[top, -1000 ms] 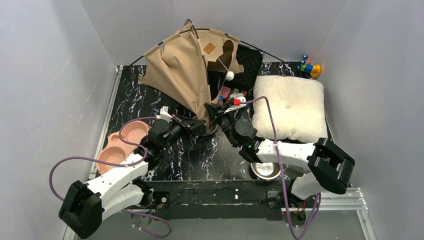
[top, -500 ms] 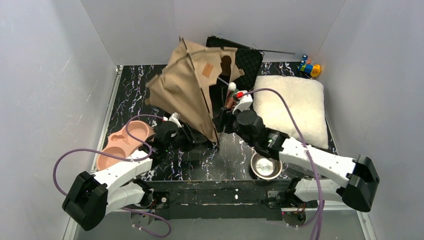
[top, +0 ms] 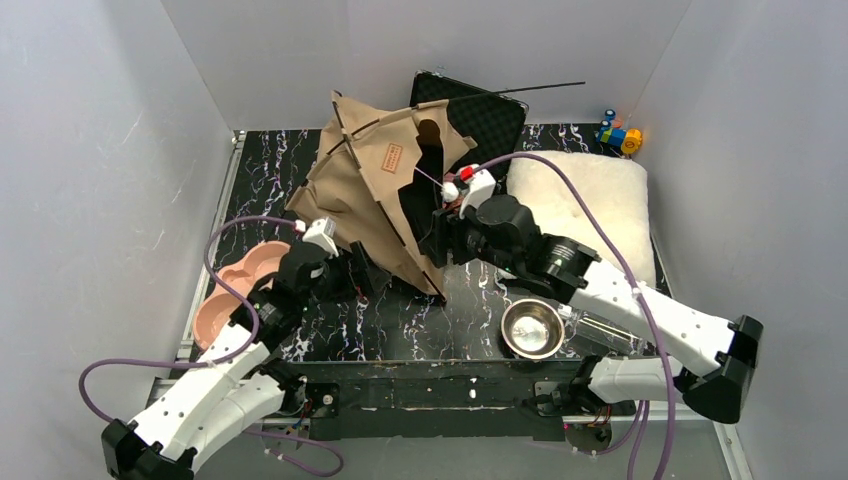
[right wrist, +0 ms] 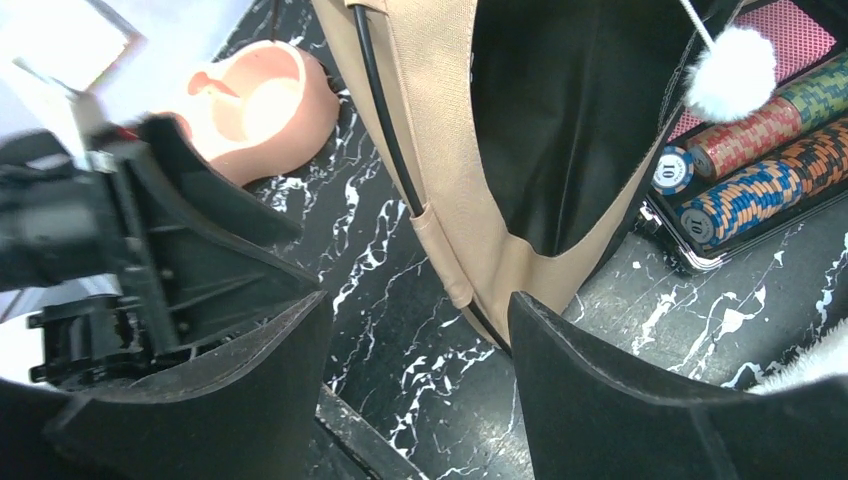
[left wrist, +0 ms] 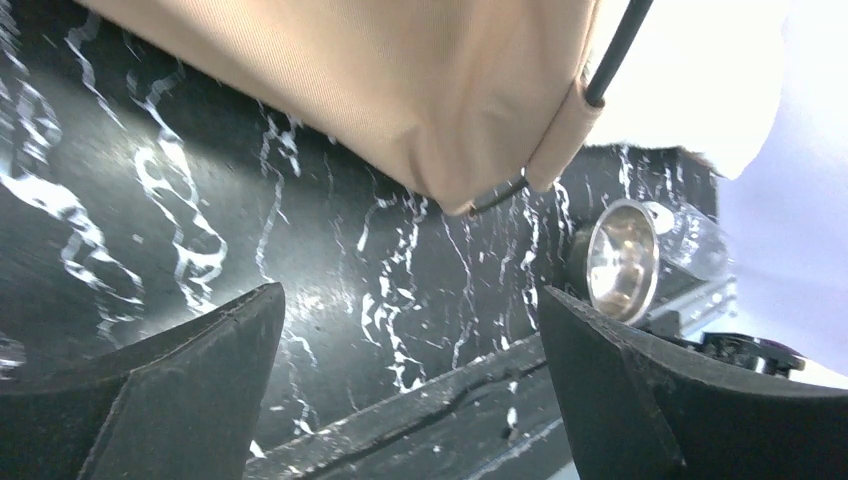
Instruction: Set up the pet tent
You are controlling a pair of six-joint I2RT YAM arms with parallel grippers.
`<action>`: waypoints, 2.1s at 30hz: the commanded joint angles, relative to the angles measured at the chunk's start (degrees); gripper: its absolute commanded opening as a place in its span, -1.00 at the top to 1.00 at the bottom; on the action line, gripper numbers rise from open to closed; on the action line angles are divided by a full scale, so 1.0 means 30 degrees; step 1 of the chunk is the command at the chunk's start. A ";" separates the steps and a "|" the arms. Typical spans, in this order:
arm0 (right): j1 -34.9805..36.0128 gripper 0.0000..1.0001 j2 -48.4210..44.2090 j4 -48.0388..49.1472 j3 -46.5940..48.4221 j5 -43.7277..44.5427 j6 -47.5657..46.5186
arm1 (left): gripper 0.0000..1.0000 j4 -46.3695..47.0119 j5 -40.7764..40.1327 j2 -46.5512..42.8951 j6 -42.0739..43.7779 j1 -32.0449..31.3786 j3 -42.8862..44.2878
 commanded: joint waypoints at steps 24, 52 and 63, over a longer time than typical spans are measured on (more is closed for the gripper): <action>0.1738 0.28 1.2616 -0.1362 1.1155 0.8350 -0.3941 | -0.96 0.2028 -0.6759 0.0804 1.1201 0.7305 0.4042; 0.0867 0.97 0.0065 -0.5952 0.7515 0.9242 -1.0790 | -0.97 -0.4771 0.8962 -0.0496 1.1362 0.7352 1.1905; 0.0325 0.97 -0.2077 -0.4299 0.3088 0.9590 -1.0069 | -0.49 -0.3086 1.5158 0.0042 0.9552 0.7316 0.6965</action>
